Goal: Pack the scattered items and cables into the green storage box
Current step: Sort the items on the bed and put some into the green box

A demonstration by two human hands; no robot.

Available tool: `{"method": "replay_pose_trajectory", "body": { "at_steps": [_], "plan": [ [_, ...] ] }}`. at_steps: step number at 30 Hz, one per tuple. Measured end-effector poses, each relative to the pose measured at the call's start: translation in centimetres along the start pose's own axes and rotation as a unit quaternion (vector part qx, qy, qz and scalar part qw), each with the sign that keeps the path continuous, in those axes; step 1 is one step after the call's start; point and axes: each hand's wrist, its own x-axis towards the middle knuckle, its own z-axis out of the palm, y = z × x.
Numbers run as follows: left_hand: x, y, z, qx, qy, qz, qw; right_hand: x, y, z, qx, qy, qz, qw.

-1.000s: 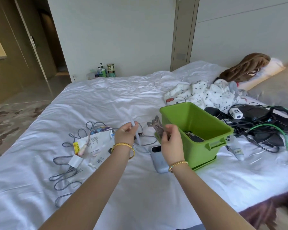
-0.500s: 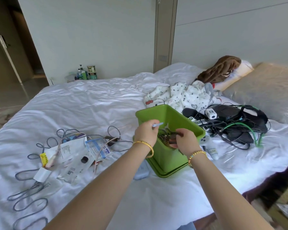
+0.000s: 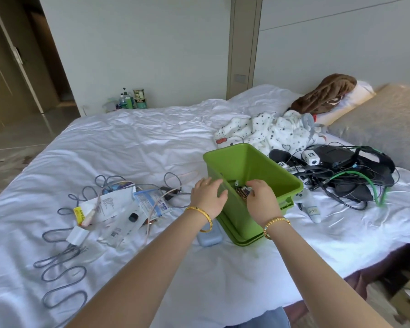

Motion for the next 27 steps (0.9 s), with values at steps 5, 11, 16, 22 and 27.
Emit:
{"method": "replay_pose_trajectory", "body": {
  "at_steps": [5,11,16,22,27],
  "plan": [
    [-4.0,-5.0,-1.9,-0.045,0.057,0.011,0.997,-2.1,-3.1,3.2,-0.06,0.074,-0.037,0.995],
    [-9.6,-14.6,-4.3,-0.059,0.069,-0.117,0.989,-6.7,-9.2,10.7,-0.005,0.049,-0.22,0.974],
    [-14.6,-21.6,-6.5,0.008,0.053,-0.217,0.975,-10.6,-12.3,18.2,0.0,-0.132,-0.261,0.956],
    [-17.6,-26.0,-7.6,0.055,-0.022,-0.246,0.968,-11.9,-13.8,23.3,-0.039,-0.262,-0.198,0.944],
    [-16.3,-27.0,-6.7,0.038,-0.044,-0.249,0.967,-9.4,-14.2,24.8,-0.114,-0.263,-0.13,0.949]
  ]
}}
